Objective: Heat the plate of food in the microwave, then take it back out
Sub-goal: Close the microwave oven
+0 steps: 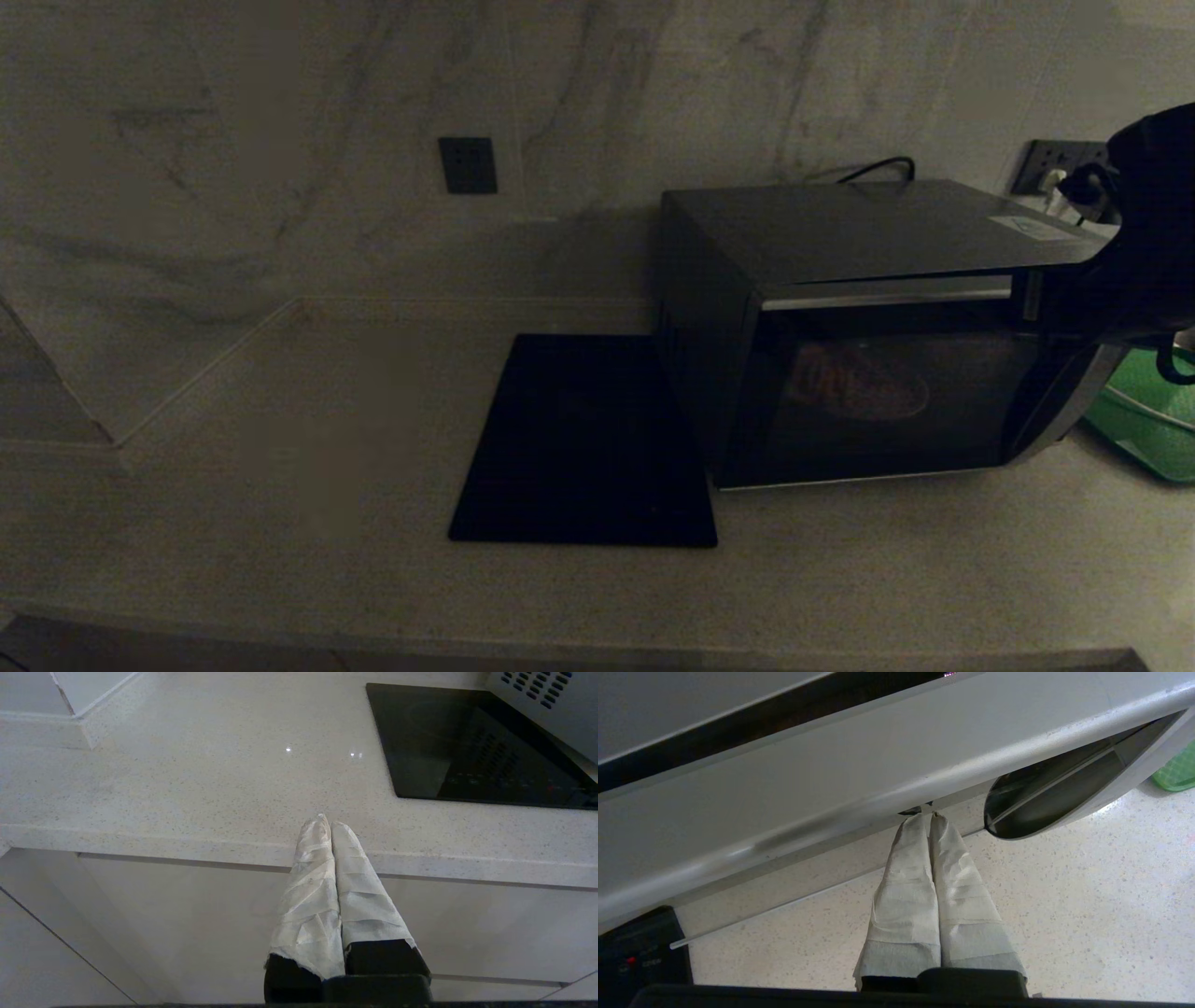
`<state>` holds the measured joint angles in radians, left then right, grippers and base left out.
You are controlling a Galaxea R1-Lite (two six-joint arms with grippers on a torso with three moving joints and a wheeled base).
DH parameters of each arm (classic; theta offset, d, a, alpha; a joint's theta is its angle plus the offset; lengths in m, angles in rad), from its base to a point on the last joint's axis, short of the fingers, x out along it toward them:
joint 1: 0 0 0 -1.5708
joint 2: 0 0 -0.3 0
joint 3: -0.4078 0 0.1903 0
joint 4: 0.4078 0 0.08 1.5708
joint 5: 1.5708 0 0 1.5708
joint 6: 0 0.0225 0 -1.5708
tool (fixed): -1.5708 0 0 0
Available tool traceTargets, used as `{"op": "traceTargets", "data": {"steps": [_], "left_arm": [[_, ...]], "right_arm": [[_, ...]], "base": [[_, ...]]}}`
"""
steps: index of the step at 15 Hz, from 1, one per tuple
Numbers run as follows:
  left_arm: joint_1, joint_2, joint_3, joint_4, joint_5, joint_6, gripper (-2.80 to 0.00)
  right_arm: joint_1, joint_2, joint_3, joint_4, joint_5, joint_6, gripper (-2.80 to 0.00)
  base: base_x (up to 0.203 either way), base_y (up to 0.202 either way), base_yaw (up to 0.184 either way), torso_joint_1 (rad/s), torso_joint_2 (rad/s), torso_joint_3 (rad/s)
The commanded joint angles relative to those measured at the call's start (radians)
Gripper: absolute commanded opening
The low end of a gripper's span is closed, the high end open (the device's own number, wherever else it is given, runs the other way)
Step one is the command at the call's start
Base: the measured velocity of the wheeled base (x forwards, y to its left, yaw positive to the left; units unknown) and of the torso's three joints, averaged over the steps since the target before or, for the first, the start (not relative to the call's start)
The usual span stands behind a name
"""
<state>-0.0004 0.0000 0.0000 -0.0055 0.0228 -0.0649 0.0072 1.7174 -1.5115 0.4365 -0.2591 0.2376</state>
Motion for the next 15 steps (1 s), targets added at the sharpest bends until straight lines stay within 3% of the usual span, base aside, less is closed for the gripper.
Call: {"op": "traceTargets", "data": {"steps": [1, 15], "left_arm": [[0.000, -0.002, 0.000, -0.001, 0.000, -0.001, -2.80], [0.000, -0.002, 0.000, -0.001, 0.000, -0.001, -2.80]], "right_arm": [[0.000, 0.004, -0.003, -0.009, 0.000, 0.002, -2.80], [0.006, 0.037, 0.021, -0.139, -0.002, 0.043, -2.80]], "base": [[0.000, 0.000, 0.000, 0.000, 0.00, 0.000], [0.000, 0.000, 0.000, 0.000, 0.00, 0.000]]}}
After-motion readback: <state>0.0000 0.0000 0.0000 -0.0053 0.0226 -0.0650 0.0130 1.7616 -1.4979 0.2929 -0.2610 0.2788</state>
